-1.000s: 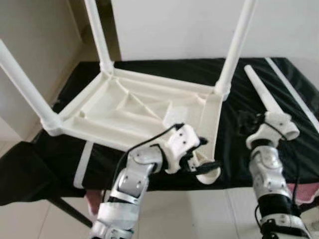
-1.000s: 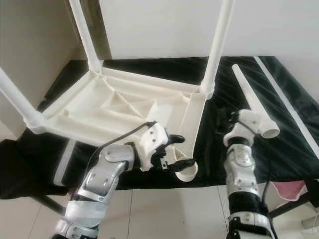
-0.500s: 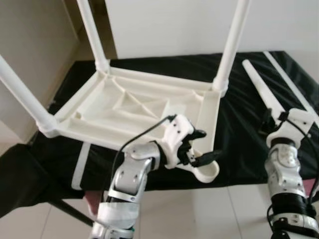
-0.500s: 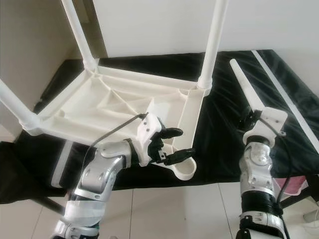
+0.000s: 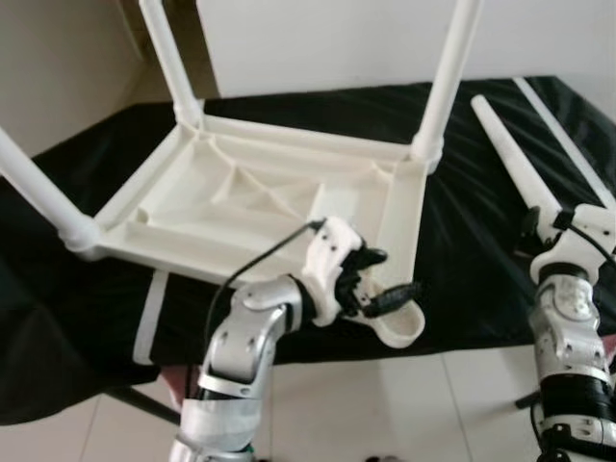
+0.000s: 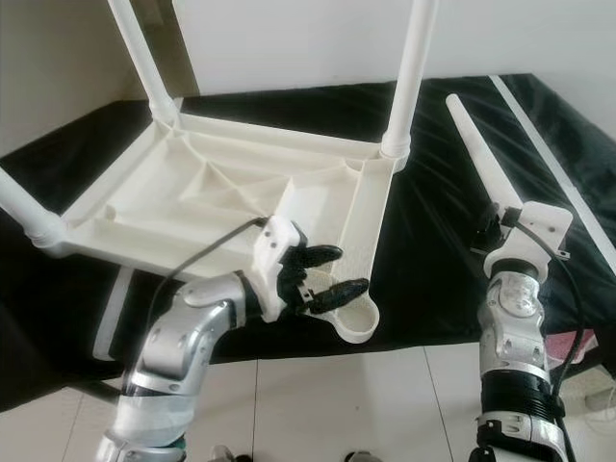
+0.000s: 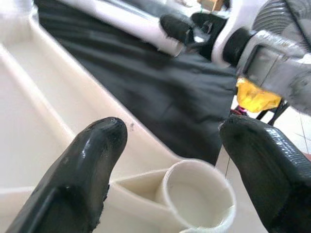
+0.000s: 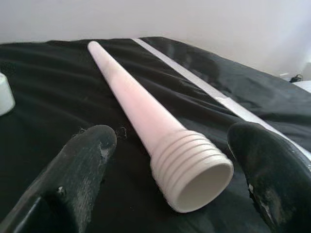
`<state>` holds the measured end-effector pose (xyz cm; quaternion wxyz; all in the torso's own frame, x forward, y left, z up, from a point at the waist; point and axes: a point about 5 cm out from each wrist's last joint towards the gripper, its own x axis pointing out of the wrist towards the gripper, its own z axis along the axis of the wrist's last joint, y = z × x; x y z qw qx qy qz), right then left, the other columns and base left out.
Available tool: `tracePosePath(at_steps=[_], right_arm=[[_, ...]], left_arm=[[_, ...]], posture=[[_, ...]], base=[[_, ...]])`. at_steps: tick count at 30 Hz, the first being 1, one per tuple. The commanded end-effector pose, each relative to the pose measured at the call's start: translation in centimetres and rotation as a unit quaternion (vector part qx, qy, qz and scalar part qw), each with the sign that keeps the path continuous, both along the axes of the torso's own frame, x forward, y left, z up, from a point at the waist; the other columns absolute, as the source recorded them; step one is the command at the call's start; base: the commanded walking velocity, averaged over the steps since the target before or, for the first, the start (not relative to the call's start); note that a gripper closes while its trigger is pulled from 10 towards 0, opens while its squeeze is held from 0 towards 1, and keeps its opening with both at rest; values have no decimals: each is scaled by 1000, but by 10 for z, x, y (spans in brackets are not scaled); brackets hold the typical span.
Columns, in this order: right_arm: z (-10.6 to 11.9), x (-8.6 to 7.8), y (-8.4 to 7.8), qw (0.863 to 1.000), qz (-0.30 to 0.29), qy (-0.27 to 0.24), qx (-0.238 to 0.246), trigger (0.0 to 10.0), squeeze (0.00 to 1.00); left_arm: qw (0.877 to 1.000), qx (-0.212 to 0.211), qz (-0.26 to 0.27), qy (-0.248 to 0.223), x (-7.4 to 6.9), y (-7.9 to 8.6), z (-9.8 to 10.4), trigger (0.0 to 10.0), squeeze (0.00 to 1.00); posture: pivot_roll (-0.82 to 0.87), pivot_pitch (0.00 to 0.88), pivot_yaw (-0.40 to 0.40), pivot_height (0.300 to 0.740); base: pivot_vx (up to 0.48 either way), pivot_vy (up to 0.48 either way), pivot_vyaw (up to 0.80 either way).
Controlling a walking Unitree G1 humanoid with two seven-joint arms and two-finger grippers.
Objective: Building children table
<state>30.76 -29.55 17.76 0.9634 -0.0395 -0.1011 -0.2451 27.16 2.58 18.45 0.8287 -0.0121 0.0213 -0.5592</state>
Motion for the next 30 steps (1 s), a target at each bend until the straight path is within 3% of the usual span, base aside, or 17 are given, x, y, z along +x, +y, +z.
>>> tracePosePath(at_steps=[1, 5, 6, 30], right_arm=[[3, -1, -4, 1000, -4, 0, 3, 10000, 1000], [12, 0, -11, 1000, -9, 2, -3, 10000, 1000], [16, 2, -14, 1000, 1, 7, 1, 10000, 0], [13, 17, -33, 992, 66, 93, 50, 10000, 0]], left_arm=[[1000, 5, 6, 7, -2, 5, -3, 10000, 0], [1000, 8, 12, 16, -4, 8, -4, 10000, 0], [1000, 11, 15, 21, -6, 10, -4, 10000, 0], [997, 29, 48, 52, -14, 22, -7, 10000, 0]], posture=[[-63, 190, 59, 740], [-57, 210, 59, 740], [-49, 222, 55, 740], [3, 269, 62, 740]], base=[[0, 0, 0], [0, 0, 0], [0, 0, 0], [0, 0, 0]])
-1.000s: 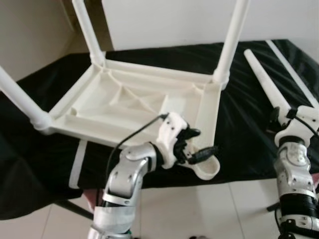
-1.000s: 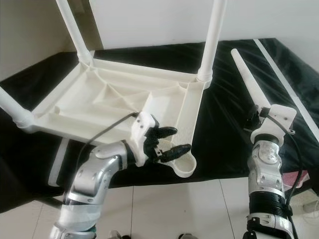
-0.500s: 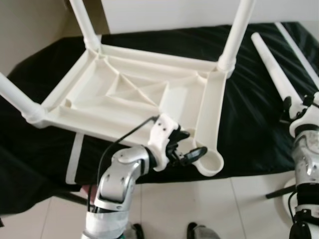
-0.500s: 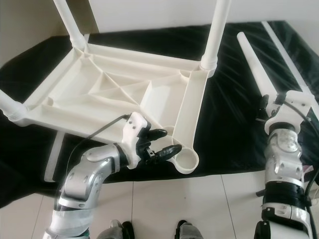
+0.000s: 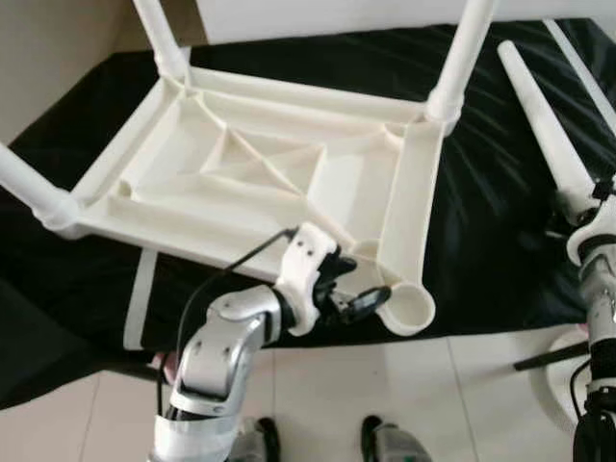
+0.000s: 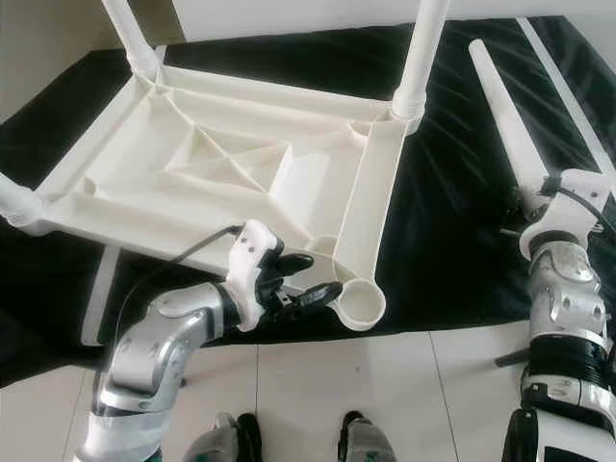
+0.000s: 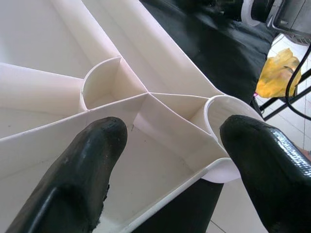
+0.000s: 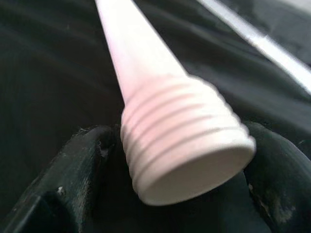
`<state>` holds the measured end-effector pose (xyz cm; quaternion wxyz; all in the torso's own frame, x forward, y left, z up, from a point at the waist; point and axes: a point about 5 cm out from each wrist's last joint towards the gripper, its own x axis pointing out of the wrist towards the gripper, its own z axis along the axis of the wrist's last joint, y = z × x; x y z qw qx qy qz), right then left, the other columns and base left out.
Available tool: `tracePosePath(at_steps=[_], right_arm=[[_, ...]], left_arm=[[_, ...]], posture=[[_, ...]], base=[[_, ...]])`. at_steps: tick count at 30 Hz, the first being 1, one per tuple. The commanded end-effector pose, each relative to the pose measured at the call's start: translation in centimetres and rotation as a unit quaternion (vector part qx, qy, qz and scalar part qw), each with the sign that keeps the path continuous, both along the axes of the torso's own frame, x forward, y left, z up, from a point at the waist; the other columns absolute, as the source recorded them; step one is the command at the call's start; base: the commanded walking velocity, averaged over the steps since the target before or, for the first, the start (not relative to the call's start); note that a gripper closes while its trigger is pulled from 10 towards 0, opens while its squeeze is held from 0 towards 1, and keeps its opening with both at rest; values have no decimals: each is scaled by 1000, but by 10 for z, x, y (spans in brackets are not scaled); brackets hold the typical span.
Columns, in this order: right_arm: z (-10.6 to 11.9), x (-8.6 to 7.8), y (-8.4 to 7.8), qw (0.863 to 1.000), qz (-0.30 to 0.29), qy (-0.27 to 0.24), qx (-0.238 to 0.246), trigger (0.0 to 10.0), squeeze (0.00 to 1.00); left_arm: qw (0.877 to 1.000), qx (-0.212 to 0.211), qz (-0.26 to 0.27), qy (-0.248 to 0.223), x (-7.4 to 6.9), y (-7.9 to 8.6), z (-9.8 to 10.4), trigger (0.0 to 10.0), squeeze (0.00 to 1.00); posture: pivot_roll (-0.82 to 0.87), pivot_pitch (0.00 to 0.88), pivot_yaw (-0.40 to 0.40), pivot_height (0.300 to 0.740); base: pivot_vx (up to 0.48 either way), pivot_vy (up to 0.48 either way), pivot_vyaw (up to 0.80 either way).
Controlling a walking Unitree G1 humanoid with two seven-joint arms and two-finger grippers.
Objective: Building children table
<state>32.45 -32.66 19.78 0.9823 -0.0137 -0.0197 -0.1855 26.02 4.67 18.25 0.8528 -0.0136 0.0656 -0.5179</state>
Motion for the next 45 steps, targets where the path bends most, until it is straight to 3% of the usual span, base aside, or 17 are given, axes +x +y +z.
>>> tracePosePath(at_steps=[1, 5, 6, 9, 10, 11, 12, 17, 18, 20, 21, 22, 23, 24, 28, 35, 45], right_arm=[[-7, 0, -2, 1000, 5, 17, 10, 10000, 0], [-9, 1, -2, 1000, 18, 22, 1, 10000, 0], [-9, 1, 0, 999, 25, 19, 6, 0, 0], [-10, 0, 3, 999, 34, 17, 16, 0, 0], [-12, -3, 5, 999, 38, 18, 17, 1529, 0], [-13, -4, 6, 999, 40, 19, 16, 1529, 0], [-15, -7, 6, 999, 38, 20, 17, 10000, 0], [-23, -14, 13, 998, 49, 25, 25, 10000, 0], [-26, -16, 18, 998, 57, 25, 26, 3373, 0], [-26, -16, 18, 998, 57, 25, 26, 3373, 0], [-30, -19, 24, 998, 58, 27, 27, 78, 0], [-30, -19, 24, 998, 58, 27, 27, 78, 0], [-33, -21, 28, 997, 53, 29, 37, 6118, 0], [-37, -25, 37, 997, 54, 30, 43, 10000, 0], [-43, -38, 64, 997, 45, 21, 55, 10000, 0], [-48, -46, 68, 998, 10, 16, 62, 10000, 0], [-57, -70, 107, 996, -40, 9, 73, 10000, 0]], left_arm=[[1000, 4, 1, 14, -3, 1, -5, 10000, 0], [1000, 4, 4, 16, -3, 0, -4, 10000, 0], [1000, 5, 5, 16, -3, 0, -4, 10000, 0], [1000, 5, 7, 15, -2, -1, -3, 10000, 0], [1000, 5, 7, 13, -1, -2, -3, 10000, 0], [1000, 5, 7, 12, 0, -3, -2, 10000, 0], [1000, 6, 7, 9, 1, -5, -2, 10000, 0], [1000, 11, 3, -2, 6, -8, 0, 10000, 0], [1000, 13, 3, -6, 8, -9, 0, 10000, 0], [1000, 13, 3, -6, 8, -9, 0, 10000, 0], [1000, 16, 3, -14, 11, -9, 1, 10000, 0], [1000, 16, 3, -14, 11, -9, 1, 10000, 0], [1000, 16, 3, -18, 14, -12, 2, 10000, 0], [1000, 16, 3, -24, 17, -14, 3, 10000, 0], [998, 19, 3, -57, 27, -20, 11, 10000, 0], [998, 7, 8, -63, 37, -25, 17, 10000, 0], [996, -1, -3, -90, 41, -35, 23, 10000, 0]], posture=[[3, 269, 62, 740], [7, 266, 64, 740], [5, 263, 63, 740], [2, 260, 64, 740], [-6, 251, 67, 740], [-9, 249, 67, 740], [-10, 247, 67, 740], [-23, 227, 70, 740], [-27, 221, 69, 740], [-27, 221, 69, 740], [-39, 209, 69, 740], [-39, 209, 69, 740], [-54, 197, 69, 740], [-64, 187, 68, 740], [-89, 167, 70, 740], [-113, 138, 64, 740], [-111, 77, 48, 740]], base=[[0, 0, 0], [0, 0, 0], [0, 0, 0], [0, 0, 0], [0, 0, 0], [0, 0, 0], [0, 0, 0], [0, 0, 0], [0, 0, 0], [0, 0, 0], [0, 0, 0], [0, 0, 0], [0, 0, 0], [0, 0, 0], [0, 0, 0], [0, 0, 0], [0, 0, 0]])
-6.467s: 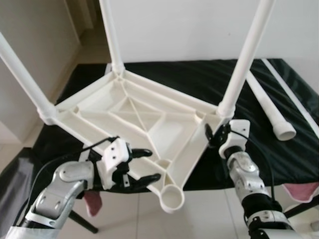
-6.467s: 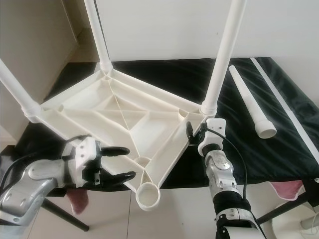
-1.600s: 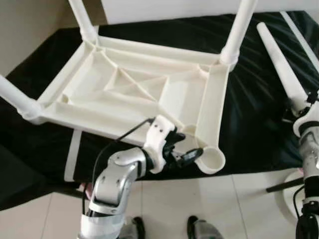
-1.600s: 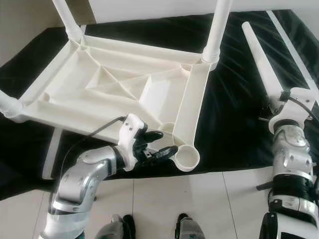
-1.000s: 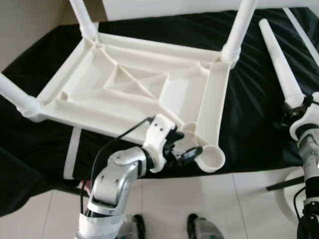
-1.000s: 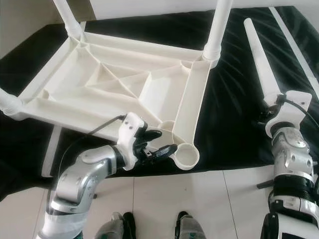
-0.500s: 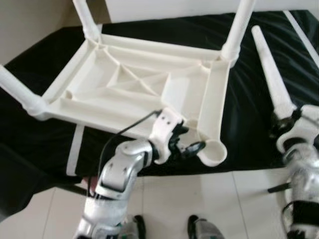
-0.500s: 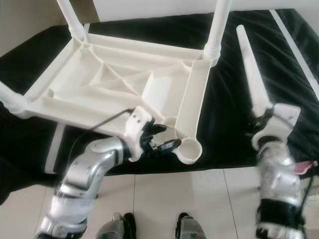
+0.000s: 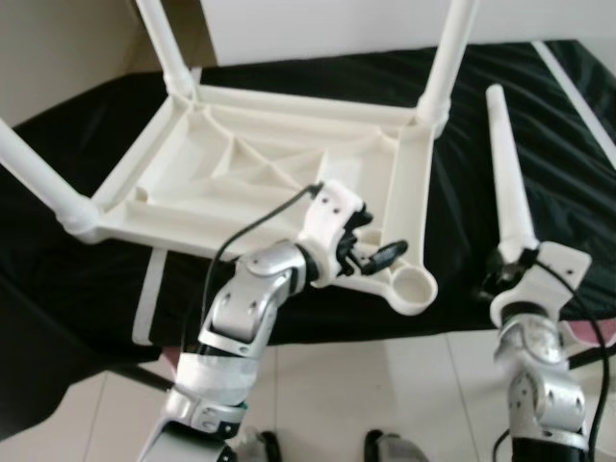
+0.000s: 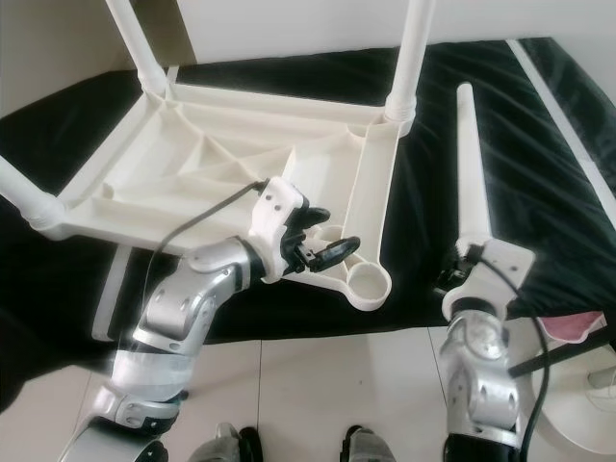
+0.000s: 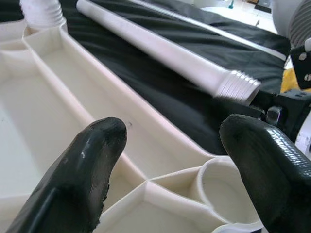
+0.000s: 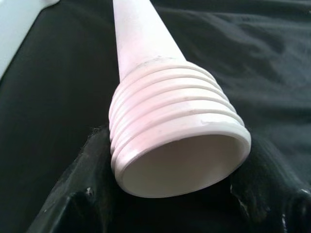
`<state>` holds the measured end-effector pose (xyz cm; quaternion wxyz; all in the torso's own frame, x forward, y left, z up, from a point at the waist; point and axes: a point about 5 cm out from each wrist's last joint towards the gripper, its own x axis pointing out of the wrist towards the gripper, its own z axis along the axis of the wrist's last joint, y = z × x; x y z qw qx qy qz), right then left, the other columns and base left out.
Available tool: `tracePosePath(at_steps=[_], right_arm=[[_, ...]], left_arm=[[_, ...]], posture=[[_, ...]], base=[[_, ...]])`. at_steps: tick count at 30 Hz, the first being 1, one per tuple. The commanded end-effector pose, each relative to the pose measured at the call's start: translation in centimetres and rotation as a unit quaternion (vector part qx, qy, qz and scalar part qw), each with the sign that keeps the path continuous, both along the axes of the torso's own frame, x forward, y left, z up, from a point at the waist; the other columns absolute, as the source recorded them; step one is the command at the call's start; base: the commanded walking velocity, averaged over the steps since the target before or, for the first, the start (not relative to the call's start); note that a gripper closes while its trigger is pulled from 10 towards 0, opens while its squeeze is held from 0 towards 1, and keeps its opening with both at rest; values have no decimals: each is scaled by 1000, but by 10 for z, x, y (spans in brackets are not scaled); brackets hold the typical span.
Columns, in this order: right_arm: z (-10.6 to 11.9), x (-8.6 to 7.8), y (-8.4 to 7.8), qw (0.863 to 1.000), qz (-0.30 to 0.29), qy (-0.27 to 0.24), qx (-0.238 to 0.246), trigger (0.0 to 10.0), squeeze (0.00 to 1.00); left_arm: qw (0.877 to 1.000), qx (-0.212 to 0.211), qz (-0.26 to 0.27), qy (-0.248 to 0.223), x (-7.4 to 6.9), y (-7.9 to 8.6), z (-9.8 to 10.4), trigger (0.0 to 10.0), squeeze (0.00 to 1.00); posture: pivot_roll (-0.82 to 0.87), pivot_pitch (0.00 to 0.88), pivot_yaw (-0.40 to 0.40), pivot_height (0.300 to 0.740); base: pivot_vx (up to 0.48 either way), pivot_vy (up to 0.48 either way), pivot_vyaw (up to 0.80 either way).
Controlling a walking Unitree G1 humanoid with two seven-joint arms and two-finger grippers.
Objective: Building children table
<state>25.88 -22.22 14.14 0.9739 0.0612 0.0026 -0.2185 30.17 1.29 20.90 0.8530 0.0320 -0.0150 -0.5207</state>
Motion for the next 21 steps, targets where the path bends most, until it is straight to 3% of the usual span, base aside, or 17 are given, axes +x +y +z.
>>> tracePosePath(at_steps=[1, 2, 5, 13, 18, 19, 20, 21], right_arm=[[0, -4, 3, 1000, -7, 2, -5, 10000, 0], [1, -7, 12, 1000, -7, -4, -1, 10000, 0], [2, -10, 18, 1000, -14, -9, -5, 10000, 0], [-9, -29, 20, 998, -61, 13, -22, 10000, 0], [-11, -32, 22, 998, -60, 22, -24, 10000, 0], [-11, -32, 22, 998, -60, 23, -25, 10000, 569], [-10, -31, 23, 998, -54, 21, -24, 10000, 1000], [-10, -31, 23, 998, -54, 21, -24, 10000, 1000]], left_arm=[[1000, 2, 2, 3, 0, -1, -4, 10000, 0], [1000, 3, 2, -4, 0, -4, -4, 10000, 0], [1000, 6, 1, -11, 0, -6, -4, 10000, 0], [1000, 14, 22, -13, 3, 5, -13, 10000, 0], [999, 13, 23, -20, 4, 5, -13, 10000, 0], [999, 13, 22, -23, 4, 4, -13, 10000, 0], [999, 13, 20, -25, 5, 3, -12, 10000, 0], [999, 13, 20, -25, 5, 3, -12, 10000, 0]], posture=[[-111, 77, 48, 740], [-108, 62, 44, 740], [-106, 50, 38, 740], [-111, 11, 30, 740], [-112, 5, 27, 740], [-110, 4, 24, 740], [-112, 2, 24, 740], [-112, 2, 24, 740]], base=[[0, 0, 0], [0, 0, 0], [0, 0, 0], [0, 0, 0], [0, 0, 0], [0, 0, 0], [0, 0, 0], [0, 0, 0]])
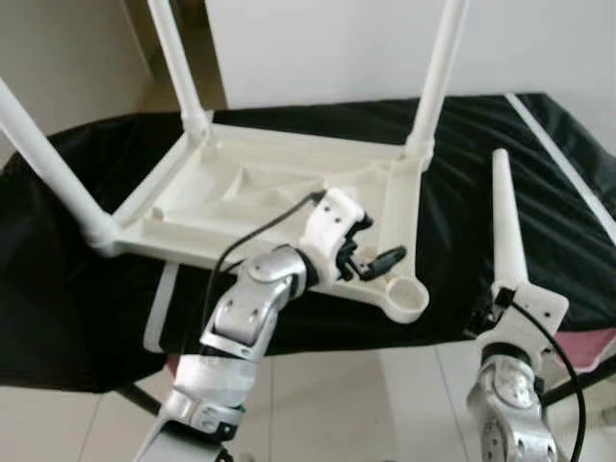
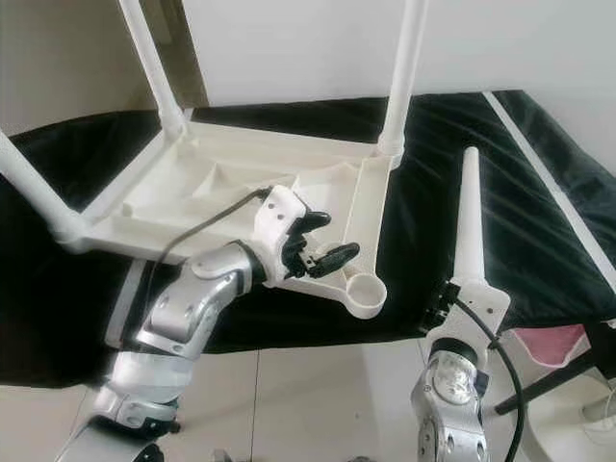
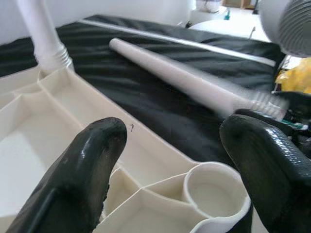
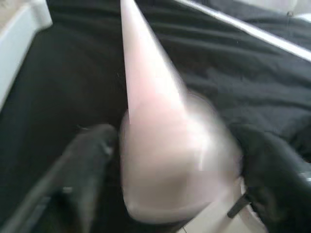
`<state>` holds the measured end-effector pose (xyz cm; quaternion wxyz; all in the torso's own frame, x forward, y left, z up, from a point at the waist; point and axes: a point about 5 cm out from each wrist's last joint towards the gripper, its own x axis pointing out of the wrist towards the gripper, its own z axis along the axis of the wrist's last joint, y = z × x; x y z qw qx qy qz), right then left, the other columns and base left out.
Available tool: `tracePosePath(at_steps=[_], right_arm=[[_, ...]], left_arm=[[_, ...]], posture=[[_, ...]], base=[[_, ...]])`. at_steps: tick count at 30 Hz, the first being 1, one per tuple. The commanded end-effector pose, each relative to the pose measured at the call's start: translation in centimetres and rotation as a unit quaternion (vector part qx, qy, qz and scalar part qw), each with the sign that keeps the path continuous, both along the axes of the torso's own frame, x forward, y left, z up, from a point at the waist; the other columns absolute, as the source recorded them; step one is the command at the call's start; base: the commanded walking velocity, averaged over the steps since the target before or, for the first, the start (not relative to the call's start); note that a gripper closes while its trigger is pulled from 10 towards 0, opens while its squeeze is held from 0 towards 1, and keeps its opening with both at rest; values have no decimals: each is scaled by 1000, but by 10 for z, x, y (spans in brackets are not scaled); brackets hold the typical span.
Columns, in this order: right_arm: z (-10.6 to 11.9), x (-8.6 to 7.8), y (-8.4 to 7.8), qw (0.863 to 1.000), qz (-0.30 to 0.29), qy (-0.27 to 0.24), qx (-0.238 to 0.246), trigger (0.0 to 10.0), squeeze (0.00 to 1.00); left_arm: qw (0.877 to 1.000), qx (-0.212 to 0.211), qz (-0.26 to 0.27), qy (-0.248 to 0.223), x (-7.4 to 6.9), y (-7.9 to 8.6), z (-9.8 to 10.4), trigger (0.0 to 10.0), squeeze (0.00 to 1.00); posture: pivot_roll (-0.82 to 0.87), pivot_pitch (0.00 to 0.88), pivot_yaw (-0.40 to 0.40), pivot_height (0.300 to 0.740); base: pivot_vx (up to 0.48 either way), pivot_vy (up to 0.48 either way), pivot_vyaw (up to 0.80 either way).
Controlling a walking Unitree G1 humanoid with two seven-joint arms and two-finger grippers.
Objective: Building children table
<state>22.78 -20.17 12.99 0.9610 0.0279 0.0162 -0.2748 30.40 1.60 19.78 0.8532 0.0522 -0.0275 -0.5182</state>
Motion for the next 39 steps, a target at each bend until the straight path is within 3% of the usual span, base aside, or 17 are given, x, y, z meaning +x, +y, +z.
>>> tracePosePath(at_steps=[1, 5, 6, 7, 8, 16, 17, 19, 21, 25, 31, 32, 33, 39], right_arm=[[2, 1, 3, 1000, 8, -5, 5, 10000, 1000], [3, 3, 5, 1000, 23, -9, 2, 10000, 1000], [3, 4, 6, 999, 31, -10, 5, 10000, 651], [3, 4, 6, 999, 31, -10, 5, 10000, 651], [3, 7, 8, 999, 45, -14, 12, 10000, 0], [15, 25, 10, 994, 94, -49, 14, 10000, 0], [21, 41, 5, 992, 114, -56, 11, 10000, 0], [21, 41, 5, 992, 114, -56, 11, 10000, 0], [24, 50, 0, 991, 122, -60, 8, 10000, 0], [30, 65, -7, 989, 134, -58, 1, 10000, 0], [37, 77, -19, 992, 116, -51, 12, 10000, 0], [38, 86, -36, 995, 83, -33, 50, 10000, 0], [37, 89, -41, 995, 72, -21, 63, 10000, 0], [34, 92, -54, 995, 41, 17, 92, 10000, 0]], left_arm=[[1000, 2, 17, -5, 3, -1, 0, 10000, 0], [1000, 5, 16, -2, 4, -2, -1, 10000, 0], [1000, 6, 17, -4, 4, -1, -1, 10000, 0], [1000, 6, 17, -4, 4, -1, -1, 10000, 0], [1000, 8, 20, -1, 4, -2, -2, 10000, 0], [1000, 9, 25, 3, 3, -4, -1, 10000, 0], [1000, 2, 17, -25, -2, -4, 2, 10000, 0], [1000, 2, 17, -25, -2, -4, 2, 10000, 0], [999, -3, 13, -47, -7, -3, 3, 10000, 0], [999, -5, 14, -37, -10, 1, 3, 10000, 0], [999, -15, 22, -35, -12, 5, 6, 10000, 0], [999, -29, 16, -20, -19, 12, 8, 10000, 0], [999, -32, 8, -12, -22, 13, 8, 10000, 0], [999, -34, -9, 9, -33, 18, 4, 10000, 0]], posture=[[-112, 2, 24, 740], [-114, 0, 24, 740], [-113, 0, 24, 740], [-113, 0, 24, 740], [-113, 0, 26, 740], [-92, 0, 28, 740], [-82, 0, 25, 740], [-82, 0, 25, 740], [-69, 0, 21, 740], [-49, 3, 14, 740], [-32, 19, 7, 740], [-11, 51, 6, 740], [-7, 59, 5, 740], [7, 99, 18, 740]], base=[[0, 0, 0], [0, 0, 0], [0, 0, 0], [0, 0, 0], [0, 0, 0], [0, 0, 0], [0, 0, 0], [0, 0, 0], [0, 0, 0], [0, 0, 0], [0, 0, 0], [0, 0, 0], [0, 0, 0], [0, 0, 0]])
